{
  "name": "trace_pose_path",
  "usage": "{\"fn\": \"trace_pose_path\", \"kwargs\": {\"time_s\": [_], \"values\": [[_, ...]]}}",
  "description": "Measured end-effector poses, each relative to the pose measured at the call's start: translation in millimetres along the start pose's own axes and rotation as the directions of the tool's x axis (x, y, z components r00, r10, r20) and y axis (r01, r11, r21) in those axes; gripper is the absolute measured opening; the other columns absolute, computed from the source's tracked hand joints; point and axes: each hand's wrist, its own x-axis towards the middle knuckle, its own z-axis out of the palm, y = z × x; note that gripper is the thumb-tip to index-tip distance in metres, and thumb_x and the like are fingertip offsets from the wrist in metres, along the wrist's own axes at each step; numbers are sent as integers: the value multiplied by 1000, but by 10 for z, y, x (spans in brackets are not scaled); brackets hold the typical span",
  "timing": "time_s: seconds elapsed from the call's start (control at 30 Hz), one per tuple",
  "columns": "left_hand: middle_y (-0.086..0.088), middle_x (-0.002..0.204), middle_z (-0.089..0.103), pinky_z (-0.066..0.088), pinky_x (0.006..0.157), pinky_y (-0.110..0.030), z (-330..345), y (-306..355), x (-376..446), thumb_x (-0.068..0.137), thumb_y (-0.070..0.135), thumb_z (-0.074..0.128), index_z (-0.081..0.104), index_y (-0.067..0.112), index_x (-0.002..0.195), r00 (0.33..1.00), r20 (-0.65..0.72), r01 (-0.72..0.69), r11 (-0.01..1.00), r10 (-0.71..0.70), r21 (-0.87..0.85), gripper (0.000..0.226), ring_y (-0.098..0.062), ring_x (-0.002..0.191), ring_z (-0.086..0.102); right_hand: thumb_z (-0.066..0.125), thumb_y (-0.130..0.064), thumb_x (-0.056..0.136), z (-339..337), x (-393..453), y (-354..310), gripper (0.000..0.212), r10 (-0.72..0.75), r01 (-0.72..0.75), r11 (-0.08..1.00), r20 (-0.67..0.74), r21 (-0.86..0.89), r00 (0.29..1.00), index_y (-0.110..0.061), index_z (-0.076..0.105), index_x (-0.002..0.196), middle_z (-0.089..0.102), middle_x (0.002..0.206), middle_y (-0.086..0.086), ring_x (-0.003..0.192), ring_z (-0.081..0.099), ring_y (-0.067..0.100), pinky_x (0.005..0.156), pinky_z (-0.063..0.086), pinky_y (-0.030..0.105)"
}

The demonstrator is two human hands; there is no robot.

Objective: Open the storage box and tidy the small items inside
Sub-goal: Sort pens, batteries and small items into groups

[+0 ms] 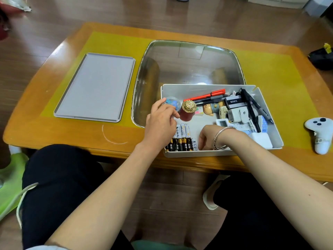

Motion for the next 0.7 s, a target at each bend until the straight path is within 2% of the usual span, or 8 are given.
{"fn": "trace_pose_path", "kwargs": {"time_s": [0.1,0.17,0.3,0.37,0.47,0.63,0.7], "values": [[6,114,63,37,97,-43,1,-1,-2,89,4,52,64,20,88,1000,0,5,1000,-5,-2,20,-11,135,29,62,-5,81,-33,3,21,22,17,-18,992,-16,-123,1000,-25,72,77,70,90,0,86,66,21,79,55,29],[6,114,63,37,98,-44,-3,3,-4,89,4,52,64,20,88,1000,2,3,1000,-3,-2,20,-11,135,29,62,-5,79,-56,8,49,20,21,-40,963,-73,-267,997,-18,73,89,70,92,4,86,66,24,81,56,32],[6,115,63,37,97,-44,-7,8,-6,88,4,52,64,20,88,1000,-2,6,1000,-6,-8,20,-11,135,30,50,0,82,-30,-41,79,30,35,-53,863,-46,-503,998,-7,61,109,64,107,12,93,63,30,75,52,32],[6,115,63,36,98,-43,-6,9,-2,88,4,53,65,20,88,1000,-4,9,1000,-9,-10,20,-11,135,30,49,-1,85,-35,-50,80,29,15,-20,852,-12,-523,1000,-7,60,110,64,109,12,93,62,29,74,52,32],[7,116,63,35,98,-43,-11,13,-5,88,4,52,65,20,89,1000,3,11,1000,-11,-7,21,-10,135,29,53,-5,84,-75,-49,81,24,-16,34,869,41,-494,999,-11,67,103,66,105,8,92,63,28,83,54,32],[7,115,63,35,98,-42,-14,7,-10,89,4,52,64,20,88,1000,0,5,1000,-5,-17,20,-10,135,29,58,-12,86,-31,27,89,20,4,6,883,20,-469,1000,-7,69,102,67,101,12,91,64,29,85,54,34],[7,115,63,36,98,-43,-16,11,-12,89,5,52,64,20,88,1000,0,5,1000,-5,-14,19,-11,135,30,58,-9,84,-1,45,95,16,2,-18,882,-36,-471,999,-8,69,96,66,94,12,84,62,28,81,55,31]]}}
